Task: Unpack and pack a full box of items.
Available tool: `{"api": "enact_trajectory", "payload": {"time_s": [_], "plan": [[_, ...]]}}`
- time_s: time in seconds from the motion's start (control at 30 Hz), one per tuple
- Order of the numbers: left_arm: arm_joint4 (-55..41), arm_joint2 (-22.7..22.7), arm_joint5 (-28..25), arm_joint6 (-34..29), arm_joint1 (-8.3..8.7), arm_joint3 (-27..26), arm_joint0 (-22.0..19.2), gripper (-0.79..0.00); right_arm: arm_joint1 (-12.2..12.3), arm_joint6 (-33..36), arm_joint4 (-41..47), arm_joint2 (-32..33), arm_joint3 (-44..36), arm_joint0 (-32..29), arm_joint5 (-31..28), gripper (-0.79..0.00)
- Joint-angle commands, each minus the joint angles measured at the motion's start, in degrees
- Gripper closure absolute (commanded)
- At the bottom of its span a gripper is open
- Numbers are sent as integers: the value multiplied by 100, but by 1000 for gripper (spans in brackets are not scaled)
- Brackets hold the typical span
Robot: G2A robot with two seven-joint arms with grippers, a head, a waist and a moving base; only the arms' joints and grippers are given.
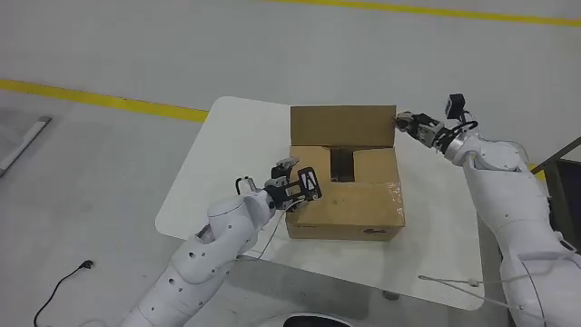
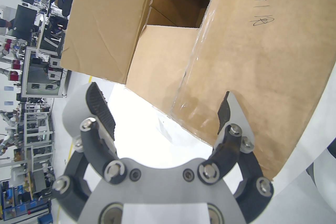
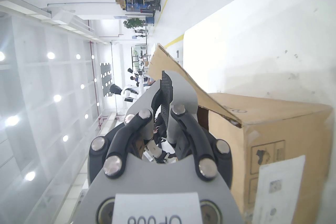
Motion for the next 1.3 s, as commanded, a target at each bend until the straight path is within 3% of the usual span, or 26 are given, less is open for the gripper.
{"api": "enact_trajectory", "payload": {"time_s": [0.0,0.23,0.53,0.8,1.27], "plan": [[3,-4,-24,27,-4,11,-7,-785,44,-319,-88,41,64,14,-23,0],[29,-26,-65,91,-17,53,-15,-785,-59,-1144,-379,-122,185,44,421,0],[41,-91,-74,82,-27,93,0,-785,-415,-1189,-494,-493,349,166,796,0],[59,-147,-84,76,-38,127,-16,-785,-465,-519,-285,-448,574,236,565,0],[256,-312,294,-253,-37,-129,223,-785,-174,1145,-292,-260,241,-19,-182,0]]}}
